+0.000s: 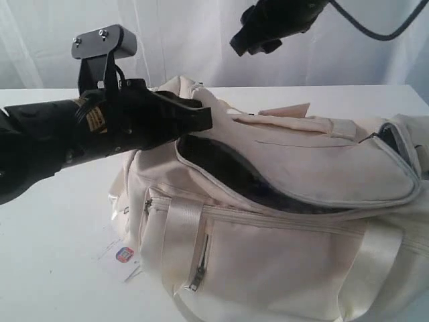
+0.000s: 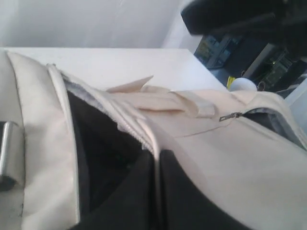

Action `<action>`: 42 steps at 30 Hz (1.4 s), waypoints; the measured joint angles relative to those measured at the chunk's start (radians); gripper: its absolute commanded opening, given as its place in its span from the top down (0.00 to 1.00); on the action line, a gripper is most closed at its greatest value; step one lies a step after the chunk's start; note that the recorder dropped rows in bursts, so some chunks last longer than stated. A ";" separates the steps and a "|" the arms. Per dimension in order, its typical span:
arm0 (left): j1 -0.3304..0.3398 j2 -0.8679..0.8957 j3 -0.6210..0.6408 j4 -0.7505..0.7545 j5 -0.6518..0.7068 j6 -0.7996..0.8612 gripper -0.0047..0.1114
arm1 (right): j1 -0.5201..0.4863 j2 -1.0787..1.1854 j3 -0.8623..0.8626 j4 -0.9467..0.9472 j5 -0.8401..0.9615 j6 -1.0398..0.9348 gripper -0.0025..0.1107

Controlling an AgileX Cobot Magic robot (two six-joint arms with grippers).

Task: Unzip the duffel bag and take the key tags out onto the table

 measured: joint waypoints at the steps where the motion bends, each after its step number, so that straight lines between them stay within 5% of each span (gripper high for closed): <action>1: 0.000 0.000 0.000 0.000 -0.023 0.010 0.96 | 0.000 -0.011 0.000 0.000 0.044 0.000 0.59; 6: 0.023 0.000 -0.007 0.000 -0.111 0.037 0.96 | 0.000 -0.087 0.060 0.000 0.152 -0.001 0.69; 12: 0.070 0.000 -0.119 0.001 0.024 0.041 0.96 | 0.000 -0.230 0.182 0.015 0.165 -0.001 0.69; 29: 0.095 0.132 -0.354 0.011 0.132 0.167 0.96 | -0.002 -0.451 0.439 0.499 0.344 -0.212 0.69; 42: 0.095 0.207 -0.425 0.013 0.030 0.169 0.96 | -0.002 -0.402 0.659 0.548 -0.120 -0.264 0.69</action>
